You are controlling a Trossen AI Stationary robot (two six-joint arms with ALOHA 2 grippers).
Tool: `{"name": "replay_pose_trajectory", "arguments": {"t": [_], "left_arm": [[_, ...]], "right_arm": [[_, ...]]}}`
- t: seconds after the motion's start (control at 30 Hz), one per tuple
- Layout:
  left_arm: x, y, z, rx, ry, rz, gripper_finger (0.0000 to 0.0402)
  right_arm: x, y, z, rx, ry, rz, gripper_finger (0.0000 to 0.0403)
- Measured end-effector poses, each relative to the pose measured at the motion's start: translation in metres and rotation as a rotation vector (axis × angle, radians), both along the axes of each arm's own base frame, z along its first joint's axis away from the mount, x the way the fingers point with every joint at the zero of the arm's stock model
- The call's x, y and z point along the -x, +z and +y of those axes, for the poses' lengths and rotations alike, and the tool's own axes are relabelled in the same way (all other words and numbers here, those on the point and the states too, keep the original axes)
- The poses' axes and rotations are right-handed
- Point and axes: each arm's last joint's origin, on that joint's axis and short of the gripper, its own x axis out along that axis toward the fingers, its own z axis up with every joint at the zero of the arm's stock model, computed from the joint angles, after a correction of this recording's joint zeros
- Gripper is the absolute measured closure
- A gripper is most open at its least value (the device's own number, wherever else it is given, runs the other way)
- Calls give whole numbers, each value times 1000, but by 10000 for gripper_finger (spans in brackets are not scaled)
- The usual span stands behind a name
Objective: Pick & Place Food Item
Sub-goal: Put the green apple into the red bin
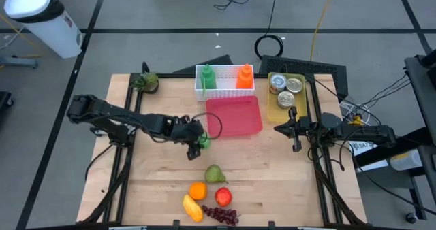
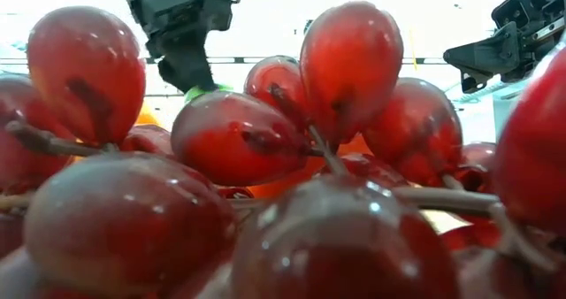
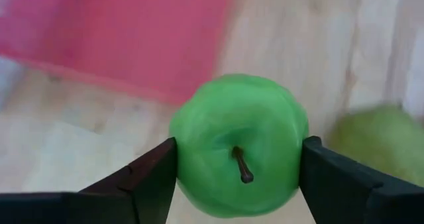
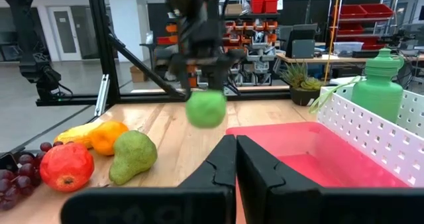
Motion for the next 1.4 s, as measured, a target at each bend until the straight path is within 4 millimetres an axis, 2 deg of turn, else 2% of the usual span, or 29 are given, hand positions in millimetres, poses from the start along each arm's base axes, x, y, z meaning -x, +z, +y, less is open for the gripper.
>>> {"name": "replay_pose_trajectory", "arguments": {"t": [0.27, 0.4, 0.53, 0.67, 0.77, 1.0, 1.2, 1.4], "left_arm": [[-17, 57, 36, -111, 4, -100, 122], [-30, 68, 63, -164, 16, -103, 127], [-41, 56, 90, -171, 40, -61, 128], [-49, 32, 114, -133, 70, 12, 121], [-56, 14, 124, -89, 62, 57, 121], [-63, -12, 130, -11, 35, 135, 125], [-55, -17, 128, -6, 44, 232, 123], [-53, -17, 131, -47, 70, 253, 126]], "right_arm": [[0, 0, 0, 0, 0, 1, 403], [0, 0, 0, 0, 0, 1, 403], [0, 0, 0, 0, 0, 1, 403], [0, 0, 0, 0, 0, 0, 403], [0, 0, 0, 0, 0, 0, 403], [0, 0, 0, 0, 0, 0, 403], [0, 0, 0, 0, 0, 0, 403], [0, 0, 0, 0, 0, 0, 403]]}}
